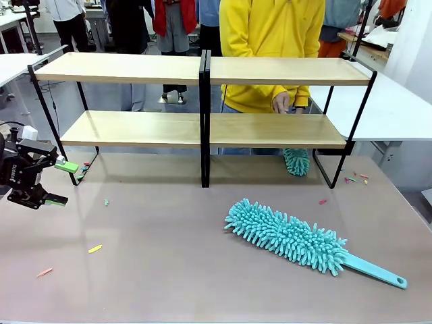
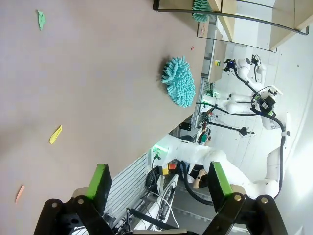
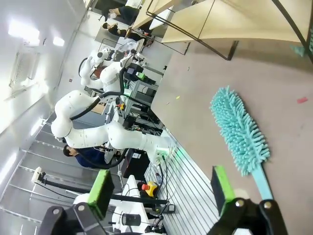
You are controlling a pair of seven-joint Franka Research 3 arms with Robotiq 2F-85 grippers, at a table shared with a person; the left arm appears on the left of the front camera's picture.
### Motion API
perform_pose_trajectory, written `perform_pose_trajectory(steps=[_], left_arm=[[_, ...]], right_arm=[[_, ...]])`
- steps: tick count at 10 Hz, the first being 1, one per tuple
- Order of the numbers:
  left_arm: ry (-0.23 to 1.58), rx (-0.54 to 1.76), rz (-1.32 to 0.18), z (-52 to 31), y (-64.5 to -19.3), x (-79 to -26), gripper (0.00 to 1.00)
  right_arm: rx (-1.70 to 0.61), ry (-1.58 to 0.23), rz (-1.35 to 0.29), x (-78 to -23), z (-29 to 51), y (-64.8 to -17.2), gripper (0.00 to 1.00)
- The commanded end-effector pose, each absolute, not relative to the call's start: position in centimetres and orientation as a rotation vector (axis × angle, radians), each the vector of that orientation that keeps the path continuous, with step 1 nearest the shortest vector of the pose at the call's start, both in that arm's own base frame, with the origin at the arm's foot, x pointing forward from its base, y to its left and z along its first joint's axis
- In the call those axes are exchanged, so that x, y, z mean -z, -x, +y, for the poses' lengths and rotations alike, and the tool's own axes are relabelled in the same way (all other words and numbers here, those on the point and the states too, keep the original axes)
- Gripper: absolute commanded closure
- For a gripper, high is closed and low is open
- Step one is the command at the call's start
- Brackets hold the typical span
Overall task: Clean the shelves.
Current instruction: Place the Duster on the table.
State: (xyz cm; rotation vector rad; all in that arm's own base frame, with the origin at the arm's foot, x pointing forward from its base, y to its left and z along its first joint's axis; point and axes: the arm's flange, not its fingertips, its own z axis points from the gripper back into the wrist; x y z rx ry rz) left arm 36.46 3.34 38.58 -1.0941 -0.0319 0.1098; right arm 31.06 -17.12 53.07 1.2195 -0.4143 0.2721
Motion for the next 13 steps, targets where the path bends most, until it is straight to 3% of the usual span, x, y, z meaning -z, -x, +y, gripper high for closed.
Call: perform_pose_trajectory(steps=[1,13], left_arm=[[1.114,-0.096,-0.042,3.26,-36.30,-38.42,0.00],[1.114,-0.096,-0.042,3.26,-36.30,-38.42,0.00]], right_arm=[[-0.290,-1.223,-0.429,-53.27,-17.34,-31.18,0.00],[-0.290,-1.223,-0.429,-53.27,-17.34,-31.18,0.00]])
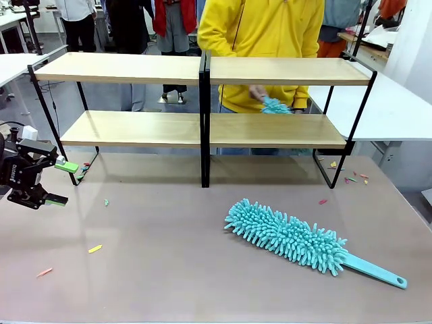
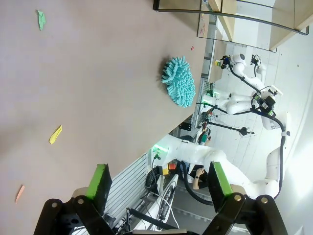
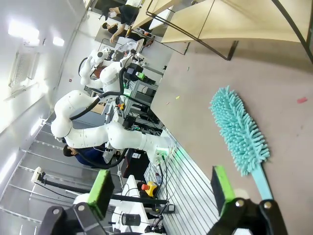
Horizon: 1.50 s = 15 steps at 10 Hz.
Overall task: Clean the shelves.
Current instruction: Place the Duster on the table.
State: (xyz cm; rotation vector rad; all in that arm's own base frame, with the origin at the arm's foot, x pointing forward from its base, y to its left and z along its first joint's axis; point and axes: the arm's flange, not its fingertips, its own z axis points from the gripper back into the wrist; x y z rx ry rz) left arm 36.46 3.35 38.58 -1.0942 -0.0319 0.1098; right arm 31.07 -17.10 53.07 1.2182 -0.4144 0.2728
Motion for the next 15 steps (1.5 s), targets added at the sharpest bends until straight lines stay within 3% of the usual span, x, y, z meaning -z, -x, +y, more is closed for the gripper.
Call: perform_pose_trajectory(steps=[1,15], left_arm=[[1.114,-0.096,-0.042,3.26,-36.30,-38.42,0.00],[1.114,-0.096,-0.042,3.26,-36.30,-38.42,0.00]], right_arm=[[-0.290,-1.223,-0.429,-53.27,-17.34,-31.18,0.00],[-0.290,-1.223,-0.429,-53.27,-17.34,-31.18,0.00]])
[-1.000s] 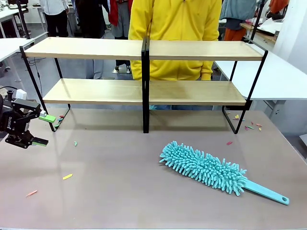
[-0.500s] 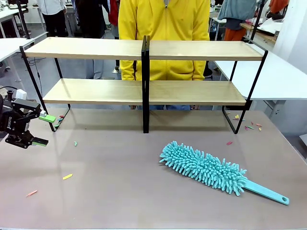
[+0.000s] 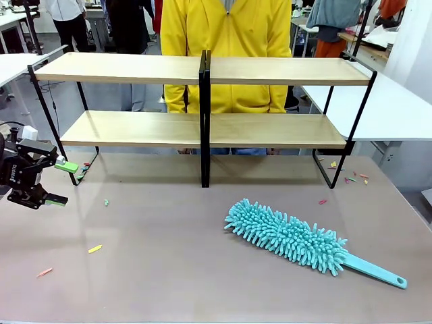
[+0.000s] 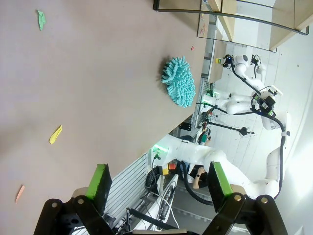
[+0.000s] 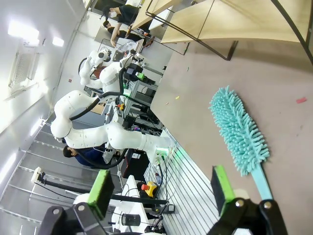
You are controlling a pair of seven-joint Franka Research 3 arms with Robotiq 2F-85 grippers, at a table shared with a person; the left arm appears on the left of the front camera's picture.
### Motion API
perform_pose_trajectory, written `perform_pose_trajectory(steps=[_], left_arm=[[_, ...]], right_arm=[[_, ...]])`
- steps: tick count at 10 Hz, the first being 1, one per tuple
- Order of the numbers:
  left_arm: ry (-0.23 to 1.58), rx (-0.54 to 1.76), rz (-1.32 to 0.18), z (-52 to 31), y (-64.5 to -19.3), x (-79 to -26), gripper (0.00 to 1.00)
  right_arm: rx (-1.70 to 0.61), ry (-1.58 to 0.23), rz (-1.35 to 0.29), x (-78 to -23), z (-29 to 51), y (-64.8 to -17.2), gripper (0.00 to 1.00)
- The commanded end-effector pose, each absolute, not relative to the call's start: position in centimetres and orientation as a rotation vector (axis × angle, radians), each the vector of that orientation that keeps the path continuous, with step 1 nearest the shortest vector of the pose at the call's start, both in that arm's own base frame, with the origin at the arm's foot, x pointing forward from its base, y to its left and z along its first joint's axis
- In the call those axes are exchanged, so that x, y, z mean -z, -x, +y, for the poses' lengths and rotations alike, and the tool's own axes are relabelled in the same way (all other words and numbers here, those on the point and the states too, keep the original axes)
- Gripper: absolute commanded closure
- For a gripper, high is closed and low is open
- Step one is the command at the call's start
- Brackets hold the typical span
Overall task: Clean the shelves.
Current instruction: Place the Duster on the table.
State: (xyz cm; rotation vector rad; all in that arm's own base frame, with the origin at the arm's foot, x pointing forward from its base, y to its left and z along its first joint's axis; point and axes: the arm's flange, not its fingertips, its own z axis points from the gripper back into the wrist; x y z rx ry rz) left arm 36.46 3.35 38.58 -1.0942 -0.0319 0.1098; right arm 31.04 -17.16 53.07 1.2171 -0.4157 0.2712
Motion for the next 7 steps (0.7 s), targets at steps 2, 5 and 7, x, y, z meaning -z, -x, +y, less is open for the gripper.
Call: perform_pose_trajectory(steps=[2,5,7], left_arm=[[1.114,-0.096,-0.042,3.26,-36.30,-38.42,0.00],[1.114,-0.096,-0.042,3.26,-36.30,-38.42,0.00],[1.114,-0.096,-0.042,3.26,-36.30,-38.42,0.00]], right_arm=[[-0.290,-1.223,-0.429,-53.27,-17.34,-31.18,0.00],[-0.290,-1.223,-0.429,-53.27,-17.34,-31.18,0.00],[-0.290,-1.223,-0.429,-53.27,-17.34,-31.18,0.00]])
